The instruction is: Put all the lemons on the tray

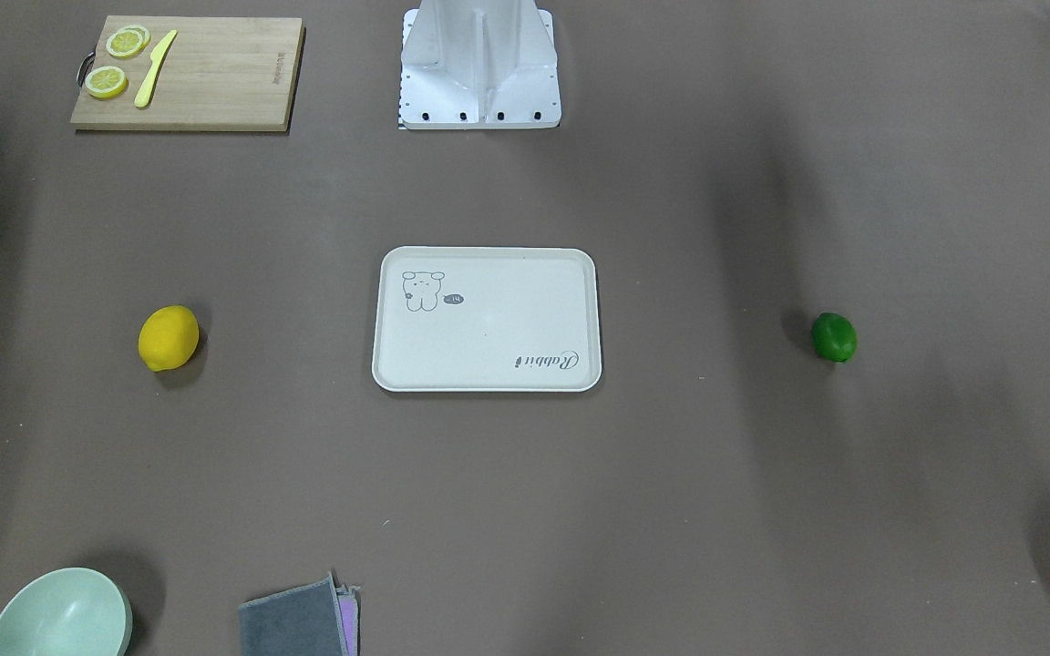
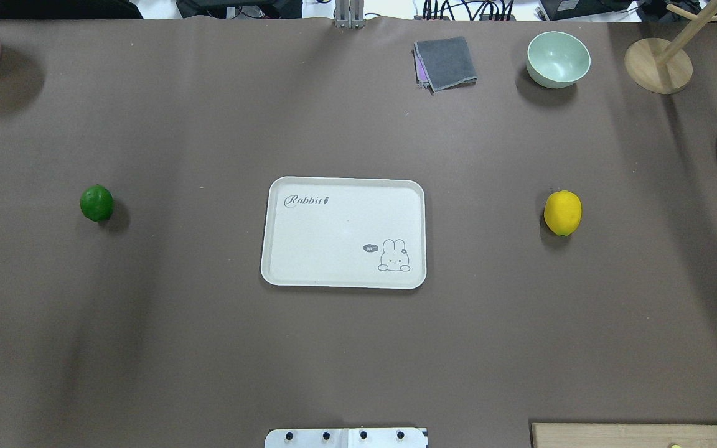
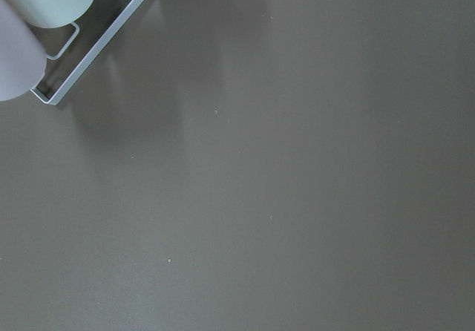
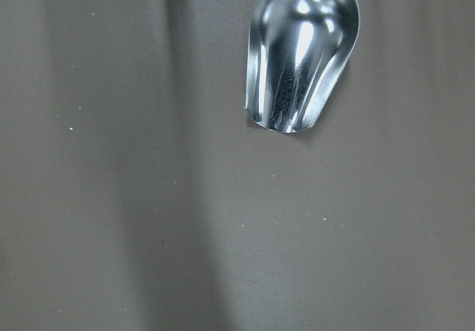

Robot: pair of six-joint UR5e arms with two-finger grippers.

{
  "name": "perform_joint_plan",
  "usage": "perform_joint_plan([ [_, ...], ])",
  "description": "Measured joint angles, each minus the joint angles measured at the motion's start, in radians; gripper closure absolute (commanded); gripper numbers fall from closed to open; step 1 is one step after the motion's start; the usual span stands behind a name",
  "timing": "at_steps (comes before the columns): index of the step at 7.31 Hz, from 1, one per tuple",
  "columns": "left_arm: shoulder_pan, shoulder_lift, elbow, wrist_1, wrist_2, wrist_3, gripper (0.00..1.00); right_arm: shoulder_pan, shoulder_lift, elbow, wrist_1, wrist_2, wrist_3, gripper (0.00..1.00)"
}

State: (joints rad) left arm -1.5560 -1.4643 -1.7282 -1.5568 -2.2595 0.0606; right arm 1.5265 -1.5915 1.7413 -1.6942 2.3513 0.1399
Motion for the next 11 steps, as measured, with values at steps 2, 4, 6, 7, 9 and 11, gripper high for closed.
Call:
perform_joint_plan([
  [2,0.000,0.000,0.004,-0.001,0.000,0.000,0.02,0.002,0.001,0.000,-0.006,0.002,-0.014,0.00],
  [4,0.003,-0.005,0.007,0.000,0.001,-0.001,0.02,-0.003,0.010,-0.006,-0.018,0.010,-0.012,0.00],
  [6,0.004,-0.014,-0.002,0.001,0.002,-0.002,0.02,-0.035,0.044,-0.012,-0.032,0.020,-0.007,0.00],
  [7,0.004,-0.015,-0.005,0.001,0.002,-0.002,0.02,-0.069,0.073,-0.011,-0.047,0.030,-0.007,0.00],
  [9,0.004,-0.016,-0.003,0.000,0.002,-0.002,0.02,-0.150,0.143,-0.010,-0.089,0.067,-0.004,0.01],
  [11,0.004,-0.017,0.002,-0.001,0.003,-0.003,0.02,-0.246,0.212,-0.009,-0.096,0.079,0.064,0.01],
])
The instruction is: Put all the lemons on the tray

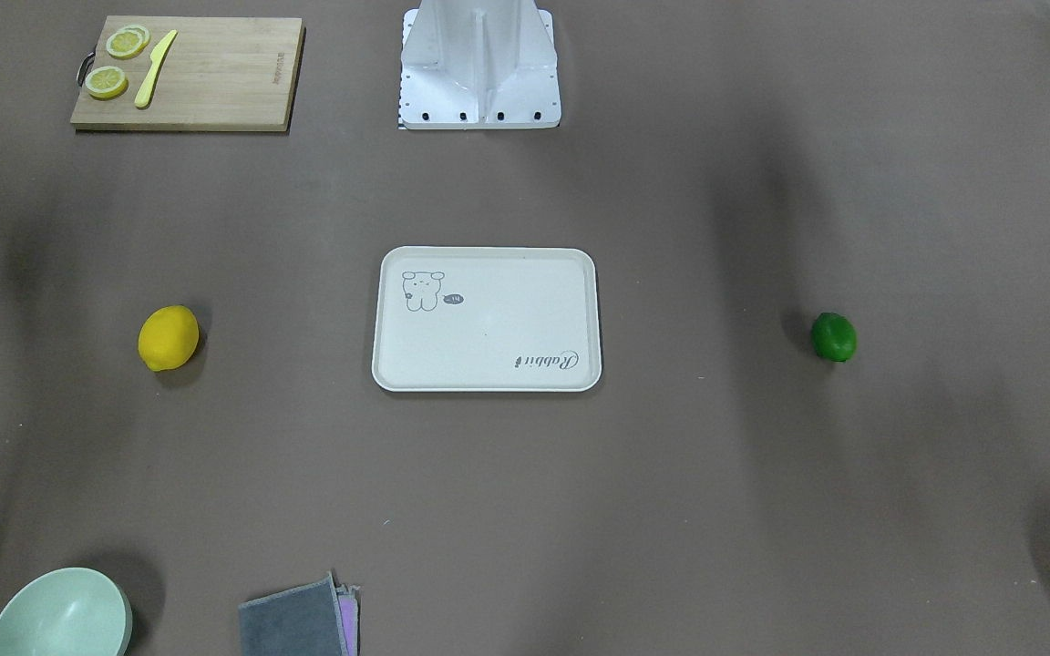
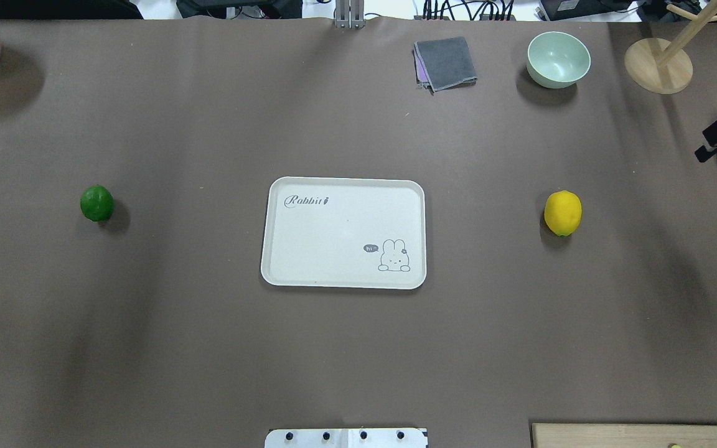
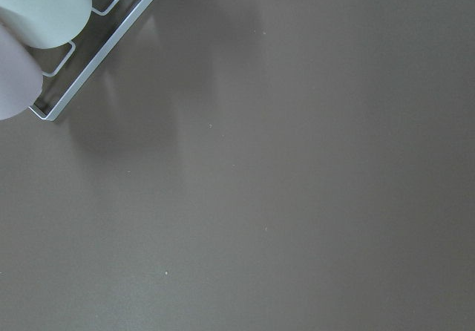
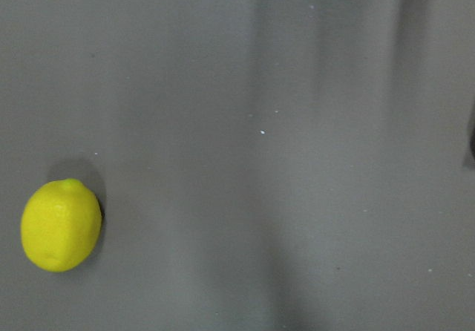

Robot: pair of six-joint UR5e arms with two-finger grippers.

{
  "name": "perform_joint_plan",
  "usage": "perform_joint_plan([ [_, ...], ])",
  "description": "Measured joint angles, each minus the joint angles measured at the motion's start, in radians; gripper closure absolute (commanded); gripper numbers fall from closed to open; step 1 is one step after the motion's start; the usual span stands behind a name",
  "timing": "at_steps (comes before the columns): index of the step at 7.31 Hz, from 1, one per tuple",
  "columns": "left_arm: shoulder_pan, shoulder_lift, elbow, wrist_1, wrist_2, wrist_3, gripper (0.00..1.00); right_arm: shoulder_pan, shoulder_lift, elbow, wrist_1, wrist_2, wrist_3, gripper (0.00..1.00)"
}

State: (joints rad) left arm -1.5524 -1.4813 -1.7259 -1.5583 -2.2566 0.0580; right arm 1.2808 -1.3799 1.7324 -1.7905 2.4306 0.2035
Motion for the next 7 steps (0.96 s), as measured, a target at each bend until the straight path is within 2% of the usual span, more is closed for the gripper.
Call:
perform_joint_plan([
  [2,0.000,-0.001,0.002,-0.002,0.004,0.000,0.02,-0.088,0.080,-0.018,0.007,-0.006,0.122,0.01],
  [5,-0.001,0.002,0.000,-0.002,0.000,0.001,0.02,-0.162,0.170,-0.088,0.012,-0.009,0.165,0.01],
  [7,0.000,0.002,-0.006,-0.001,-0.002,0.000,0.02,-0.199,0.204,-0.161,0.060,-0.003,0.175,0.02],
])
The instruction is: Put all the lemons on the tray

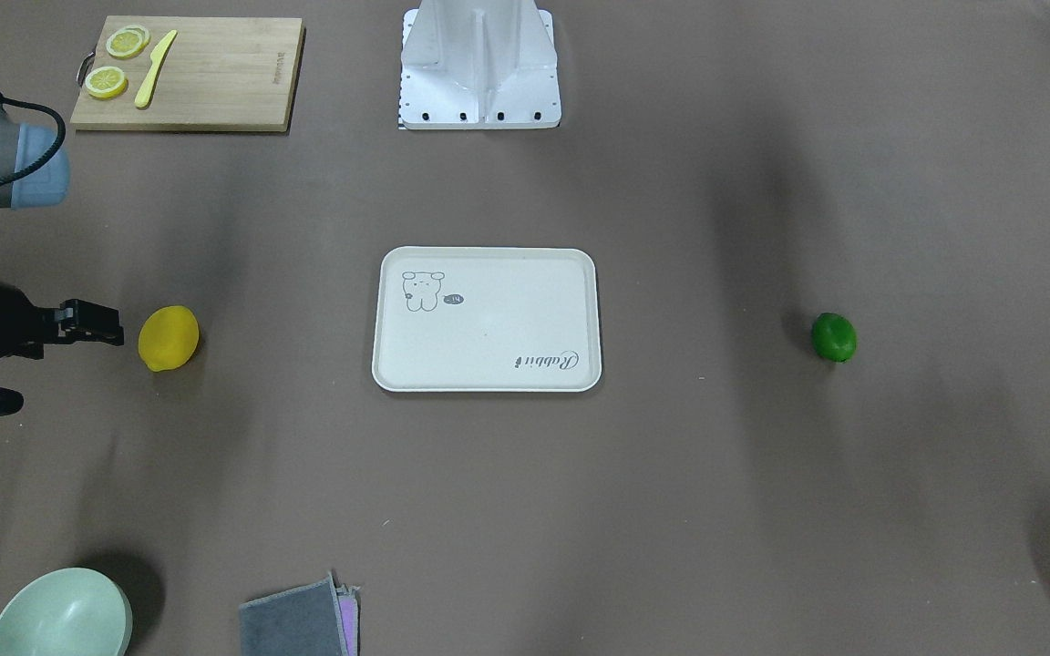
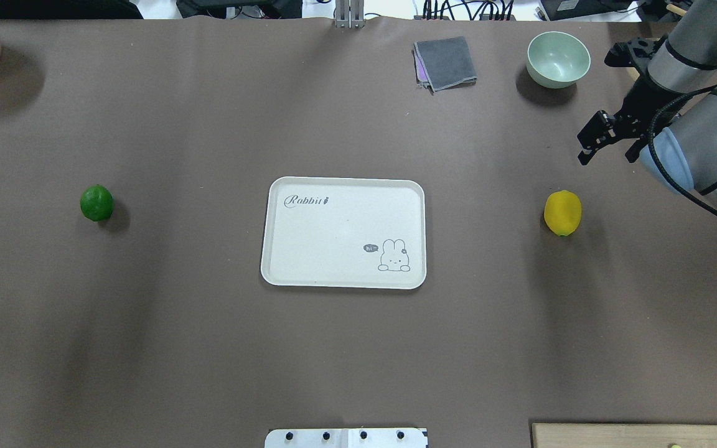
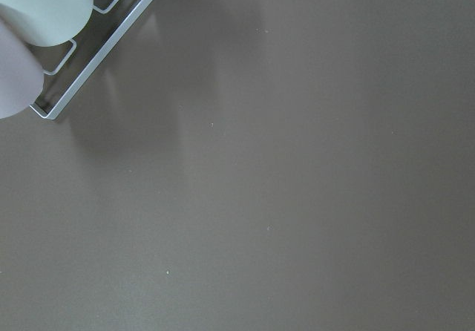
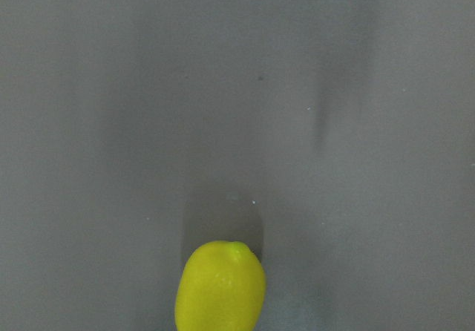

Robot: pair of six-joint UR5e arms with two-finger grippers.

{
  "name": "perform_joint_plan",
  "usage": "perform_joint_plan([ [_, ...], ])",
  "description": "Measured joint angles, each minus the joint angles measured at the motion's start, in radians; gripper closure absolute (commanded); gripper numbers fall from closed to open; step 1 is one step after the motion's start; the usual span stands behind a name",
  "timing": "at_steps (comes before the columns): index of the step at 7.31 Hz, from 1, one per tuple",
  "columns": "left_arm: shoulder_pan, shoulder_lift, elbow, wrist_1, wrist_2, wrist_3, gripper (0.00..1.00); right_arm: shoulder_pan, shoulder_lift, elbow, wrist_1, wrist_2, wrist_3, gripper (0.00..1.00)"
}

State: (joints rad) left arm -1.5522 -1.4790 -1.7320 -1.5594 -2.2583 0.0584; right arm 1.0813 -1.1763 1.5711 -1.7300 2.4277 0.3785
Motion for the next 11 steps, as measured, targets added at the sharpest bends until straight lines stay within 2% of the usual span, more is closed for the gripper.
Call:
perform_joint_plan([
  [2,0.004,-0.008,-0.010,-0.002,-0.017,-0.001,0.02,-0.029,0.024,-0.059,0.024,0.006,0.004,0.02],
  [4,0.039,-0.052,-0.008,0.003,-0.073,-0.034,0.02,-0.059,0.032,-0.102,0.027,0.016,0.086,0.02],
  [9,0.318,-0.219,0.031,-0.018,-0.098,-0.300,0.02,-0.102,0.040,-0.136,0.026,0.037,0.147,0.02],
  [11,0.408,-0.285,0.118,-0.124,-0.101,-0.445,0.02,-0.124,0.040,-0.141,0.027,0.036,0.143,0.04],
])
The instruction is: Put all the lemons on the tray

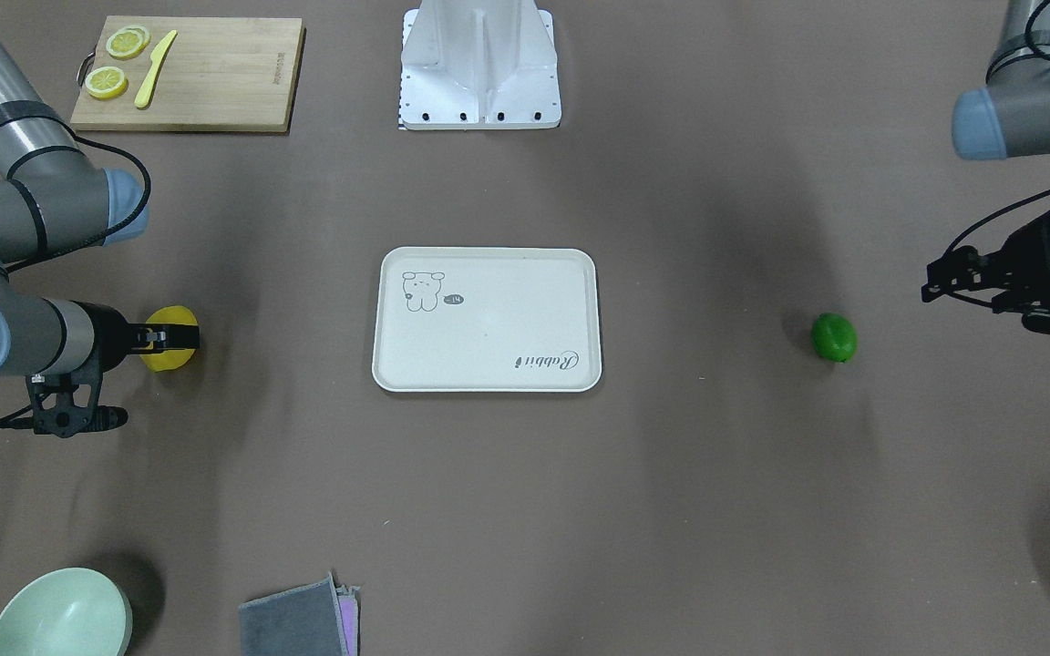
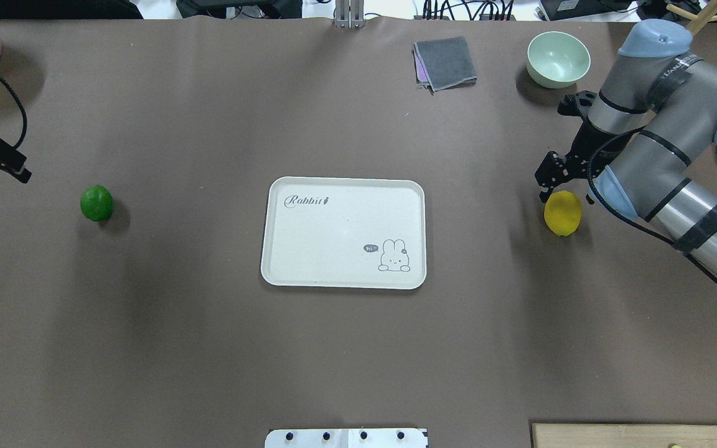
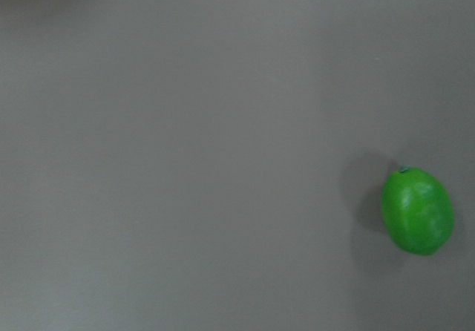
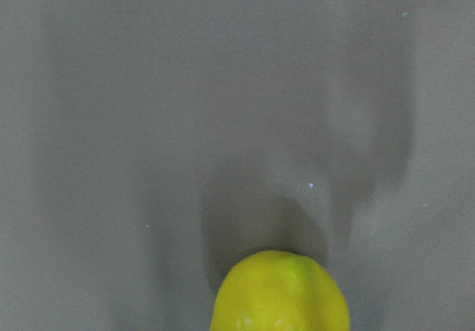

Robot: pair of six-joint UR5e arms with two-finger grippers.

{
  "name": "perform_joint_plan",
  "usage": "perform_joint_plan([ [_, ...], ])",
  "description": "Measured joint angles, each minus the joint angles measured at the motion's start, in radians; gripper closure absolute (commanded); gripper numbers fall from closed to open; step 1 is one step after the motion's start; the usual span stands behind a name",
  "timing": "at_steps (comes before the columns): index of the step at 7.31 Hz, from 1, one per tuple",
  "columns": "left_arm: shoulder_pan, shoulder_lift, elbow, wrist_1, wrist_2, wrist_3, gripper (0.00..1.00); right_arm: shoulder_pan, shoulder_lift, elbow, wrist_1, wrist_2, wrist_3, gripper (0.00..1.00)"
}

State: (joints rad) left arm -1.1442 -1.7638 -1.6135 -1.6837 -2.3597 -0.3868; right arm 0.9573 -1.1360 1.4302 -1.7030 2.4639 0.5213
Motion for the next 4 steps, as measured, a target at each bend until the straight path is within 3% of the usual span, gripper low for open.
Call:
perform_joint_plan([
  [2,0.071,-0.077,0.104,-0.089,-0.001,-0.101,0.02,-0.010,-0.002,-0.010,0.000,-0.005,-0.029,0.11],
  [3,0.103,-0.105,0.140,-0.106,-0.001,-0.115,0.02,-0.012,-0.002,-0.019,0.000,-0.006,-0.048,0.38],
  [4,0.127,-0.121,0.162,-0.113,-0.001,-0.119,0.02,-0.012,-0.001,-0.024,0.000,-0.005,-0.056,0.74],
])
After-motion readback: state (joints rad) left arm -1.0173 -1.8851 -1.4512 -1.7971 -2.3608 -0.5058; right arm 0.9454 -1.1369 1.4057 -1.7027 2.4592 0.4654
